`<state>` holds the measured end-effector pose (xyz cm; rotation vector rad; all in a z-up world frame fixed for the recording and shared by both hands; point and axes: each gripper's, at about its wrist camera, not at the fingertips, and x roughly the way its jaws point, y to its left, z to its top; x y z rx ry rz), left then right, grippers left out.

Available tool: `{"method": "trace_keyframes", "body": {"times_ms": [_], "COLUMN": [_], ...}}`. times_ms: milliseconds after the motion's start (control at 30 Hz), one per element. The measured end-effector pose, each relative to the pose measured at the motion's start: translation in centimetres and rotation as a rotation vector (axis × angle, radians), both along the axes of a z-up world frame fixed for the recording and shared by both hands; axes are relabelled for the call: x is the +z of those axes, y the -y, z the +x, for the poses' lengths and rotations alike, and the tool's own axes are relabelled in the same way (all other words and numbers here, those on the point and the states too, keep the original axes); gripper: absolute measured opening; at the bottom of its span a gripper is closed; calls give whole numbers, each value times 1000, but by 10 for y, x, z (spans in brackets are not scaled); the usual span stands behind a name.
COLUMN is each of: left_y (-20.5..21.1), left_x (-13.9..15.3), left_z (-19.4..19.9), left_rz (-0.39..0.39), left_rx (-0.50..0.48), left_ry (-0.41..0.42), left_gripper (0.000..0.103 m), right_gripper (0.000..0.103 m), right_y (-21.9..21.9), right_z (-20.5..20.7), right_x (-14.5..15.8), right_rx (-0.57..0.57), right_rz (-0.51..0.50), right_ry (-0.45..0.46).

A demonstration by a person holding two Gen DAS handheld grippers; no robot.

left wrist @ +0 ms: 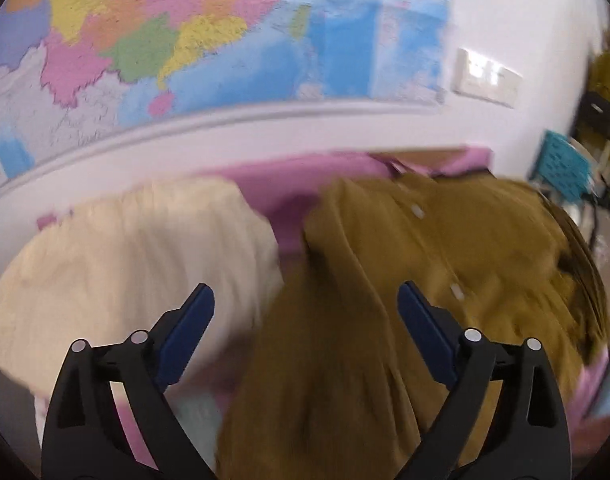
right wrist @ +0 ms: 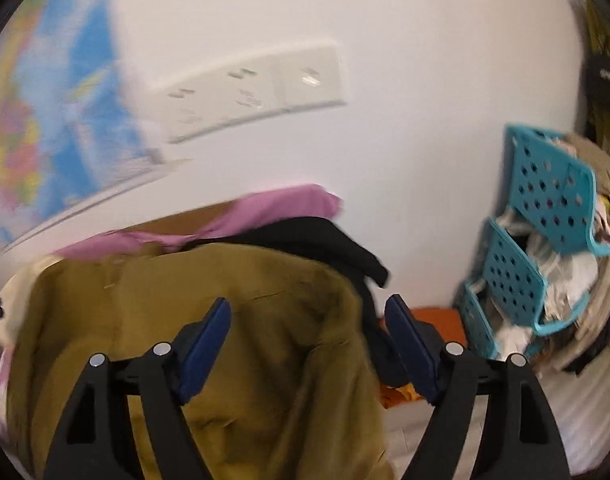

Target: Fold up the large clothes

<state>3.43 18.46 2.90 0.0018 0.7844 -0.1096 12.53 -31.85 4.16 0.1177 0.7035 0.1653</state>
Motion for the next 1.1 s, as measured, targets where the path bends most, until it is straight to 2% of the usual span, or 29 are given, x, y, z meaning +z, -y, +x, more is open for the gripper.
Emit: {"method": "trace_keyframes", "body": {"times_ms": [133,233,267,300,333,367,400,433,467,500,533,600,733,767,800,833,867,900,933,967,1000,1033,1067,1100], "left_y": [28,59,65,66,63,57,50,40,30,22,7,-12,-76,-90,-111,-122,-135,-145,-151,-157,-160,-158,-152,-146], "left_x": [-38,-69,-80,-88,-90,-90,-88,-84,-78,-73,-61,-38,30,44,55,62,63,58,50,37,22,12,-1,-12], "left_z": [-62,-89,-92,-92,-93,-92,-91,-90,-88,-87,-84,-81,-60,-54,-43,-29,-15,2,13,28,39,45,49,49], "left_rz": [36,154,202,228,225,205,169,123,97,76,45,48,38,10,-20,-14,-4,3,25,89,186,275,348,377], "left_rx": [-93,-124,-119,-112,-104,-92,-81,-63,-42,-25,-1,67,223,257,307,338,363,371,388,465,553,601,627,628], "left_ry": [-99,-155,-173,-186,-191,-193,-193,-187,-185,-181,-168,-124,1,20,28,23,8,-21,-43,-82,-115,-128,-137,-149], "left_gripper": [96,97,94,83,79,69,52,40,19,13,13,10,10,10,10,11,11,16,22,50,78,85,88,87], "right_gripper": [80,80,80,81,81,81,81,81,81,81,81,81,81,81,81,81,81,81,81,81,81,81,81,80], "right_y": [-26,-54,-60,-69,-77,-83,-90,-96,-99,-104,-107,-109,-110,-110,-111,-111,-111,-111,-110,-110,-109,-107,-102,-97], "right_z": [-30,-46,-48,-52,-55,-57,-61,-64,-65,-68,-70,-74,-74,-73,-71,-69,-67,-65,-63,-61,-59,-57,-55,-54], "right_x": [3,-5,-7,-10,-14,-18,-21,-24,-26,-27,-27,-28,-31,-32,-34,-36,-39,-42,-45,-48,-52,-56,-62,-66], "right_rx": [110,184,197,205,215,231,255,272,283,293,298,316,312,314,310,303,305,305,293,285,277,265,249,240], "right_rz": [22,33,33,16,-1,-3,5,13,12,0,-6,7,30,33,32,30,34,39,34,24,18,19,23,33], "right_ry": [3,-15,-18,-18,-19,-21,-25,-27,-30,-30,-27,-24,-33,-41,-47,-54,-63,-74,-80,-88,-101,-111,-125,-143]}}
